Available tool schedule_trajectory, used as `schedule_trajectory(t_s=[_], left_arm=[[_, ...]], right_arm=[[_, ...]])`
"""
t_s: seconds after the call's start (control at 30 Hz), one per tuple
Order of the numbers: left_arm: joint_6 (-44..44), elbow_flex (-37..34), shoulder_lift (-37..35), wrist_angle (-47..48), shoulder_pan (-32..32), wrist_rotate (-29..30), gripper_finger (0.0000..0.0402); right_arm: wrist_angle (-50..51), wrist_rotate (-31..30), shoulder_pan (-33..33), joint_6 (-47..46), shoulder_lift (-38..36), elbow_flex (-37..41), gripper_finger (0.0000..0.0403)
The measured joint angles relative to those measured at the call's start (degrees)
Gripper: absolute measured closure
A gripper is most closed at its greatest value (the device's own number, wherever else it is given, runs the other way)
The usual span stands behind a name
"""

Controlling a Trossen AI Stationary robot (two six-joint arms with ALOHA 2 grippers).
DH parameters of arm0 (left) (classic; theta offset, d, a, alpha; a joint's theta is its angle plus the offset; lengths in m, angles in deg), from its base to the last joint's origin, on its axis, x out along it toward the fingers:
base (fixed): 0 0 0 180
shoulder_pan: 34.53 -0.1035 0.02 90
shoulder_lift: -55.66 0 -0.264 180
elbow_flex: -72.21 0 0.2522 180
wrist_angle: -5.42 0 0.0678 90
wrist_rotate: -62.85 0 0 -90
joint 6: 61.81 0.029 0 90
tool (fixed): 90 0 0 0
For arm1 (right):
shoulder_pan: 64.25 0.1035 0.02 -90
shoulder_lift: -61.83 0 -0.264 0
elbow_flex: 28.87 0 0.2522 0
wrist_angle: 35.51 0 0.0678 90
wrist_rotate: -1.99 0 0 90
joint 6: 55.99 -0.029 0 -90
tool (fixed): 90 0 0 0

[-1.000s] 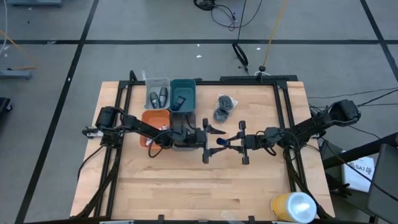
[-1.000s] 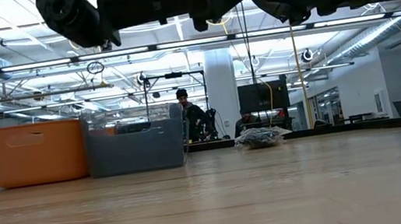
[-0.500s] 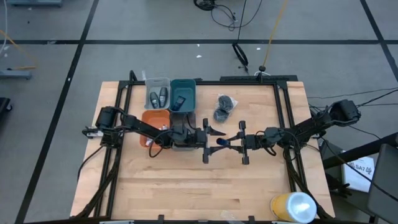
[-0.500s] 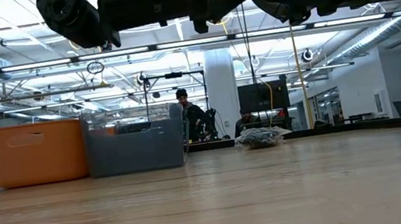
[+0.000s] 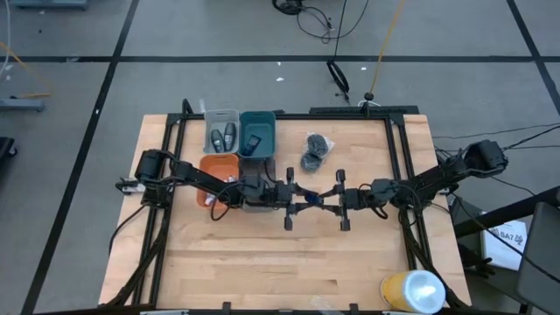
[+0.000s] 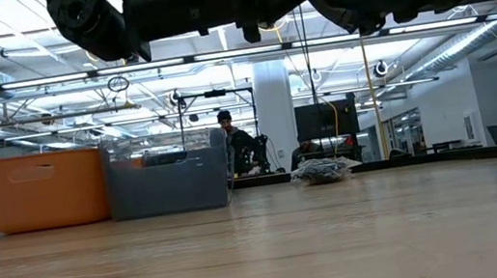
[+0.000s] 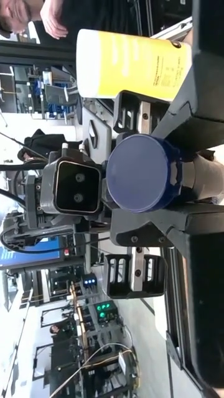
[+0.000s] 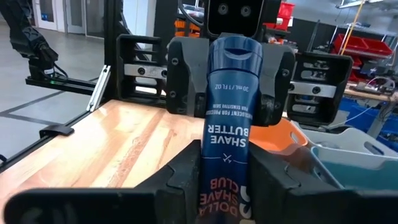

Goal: Pick & Place Travel size toiletries
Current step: Put the blue shave cream into the blue bin

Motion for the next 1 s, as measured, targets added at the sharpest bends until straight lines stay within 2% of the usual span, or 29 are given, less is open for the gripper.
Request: schedule_trajectory(t_s=[0.23, 0.43, 0.57, 0.83, 0.9, 1.0], left_arm=[[0.5, 0.0, -0.8, 2.1, 0.3, 2.8, 0.0309], [0.5, -0.1, -5.7, 13.1, 0.4, 6.1, 0.0313], [0.9, 0.0, -11.6, 22.6, 0.4, 13.0, 0.0315], [-3.6, -0.1, -19.6, 44.1, 0.9, 35.0, 0.0315], [-5.2, -0.8, -19.9, 46.2, -0.1, 37.7, 0.0316], [-6.8, -3.0, -21.6, 48.4, -2.3, 37.2, 0.0316]], right_arm=[[2.6, 0.0, 0.0, -0.6, 0.0, -0.1, 0.025], [9.3, -0.5, -0.4, -5.0, -1.1, -0.1, 0.0196], [18.7, 0.4, -1.5, -9.3, -3.0, 0.2, 0.0175], [36.7, 0.1, -4.1, -15.2, -6.6, 0.1, 0.0175], [39.6, 0.1, -4.0, -15.1, -7.1, 0.1, 0.0176], [39.7, 0.2, -4.0, -15.1, -7.6, 0.1, 0.0175]])
